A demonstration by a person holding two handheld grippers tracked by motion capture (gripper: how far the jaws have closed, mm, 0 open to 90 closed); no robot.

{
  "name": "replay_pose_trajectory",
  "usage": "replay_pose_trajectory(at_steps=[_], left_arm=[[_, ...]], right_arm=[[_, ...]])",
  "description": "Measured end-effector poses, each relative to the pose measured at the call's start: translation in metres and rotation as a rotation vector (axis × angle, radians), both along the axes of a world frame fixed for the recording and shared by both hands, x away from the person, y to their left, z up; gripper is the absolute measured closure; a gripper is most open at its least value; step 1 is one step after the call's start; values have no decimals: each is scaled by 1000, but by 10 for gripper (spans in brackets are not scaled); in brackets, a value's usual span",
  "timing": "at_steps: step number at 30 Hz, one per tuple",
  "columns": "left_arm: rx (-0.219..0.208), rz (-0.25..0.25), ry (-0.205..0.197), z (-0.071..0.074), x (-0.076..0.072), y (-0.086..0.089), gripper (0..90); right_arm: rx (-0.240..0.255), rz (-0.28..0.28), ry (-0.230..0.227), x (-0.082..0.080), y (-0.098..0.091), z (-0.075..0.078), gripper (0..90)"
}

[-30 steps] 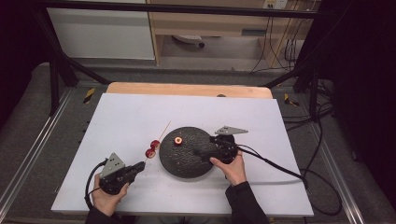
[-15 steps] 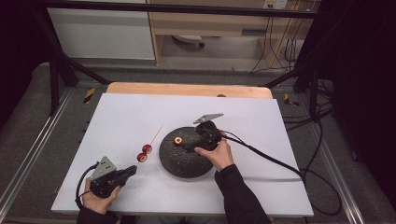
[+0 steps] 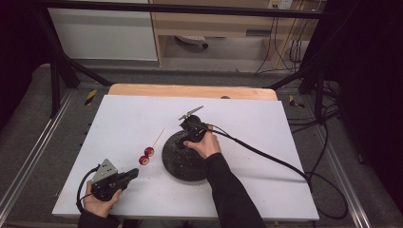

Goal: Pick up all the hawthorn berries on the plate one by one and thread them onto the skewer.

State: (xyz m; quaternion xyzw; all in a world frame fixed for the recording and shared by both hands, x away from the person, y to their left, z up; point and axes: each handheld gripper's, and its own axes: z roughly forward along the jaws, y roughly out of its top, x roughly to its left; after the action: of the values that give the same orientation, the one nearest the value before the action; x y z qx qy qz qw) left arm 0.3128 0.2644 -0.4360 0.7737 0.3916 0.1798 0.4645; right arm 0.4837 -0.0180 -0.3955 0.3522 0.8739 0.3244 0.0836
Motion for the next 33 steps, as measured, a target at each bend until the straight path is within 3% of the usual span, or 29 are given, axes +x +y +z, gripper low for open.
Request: replay_pose_trajectory(at_steps=[4,12,22,33], left_arm=[[1,-1,2,0,0,0,883],[5,-7,6,-1,1,0,883],[6,-7,7,-2,1,0,883],[7,-9,7,-2,1,0,883]], right_arm=[[-17,15,42,5,5,-8,368],[-43,47,69,10,9,-17,488],[-86,103,62,11,14,-19,579],[-116,123,75,13,15,-22,617]])
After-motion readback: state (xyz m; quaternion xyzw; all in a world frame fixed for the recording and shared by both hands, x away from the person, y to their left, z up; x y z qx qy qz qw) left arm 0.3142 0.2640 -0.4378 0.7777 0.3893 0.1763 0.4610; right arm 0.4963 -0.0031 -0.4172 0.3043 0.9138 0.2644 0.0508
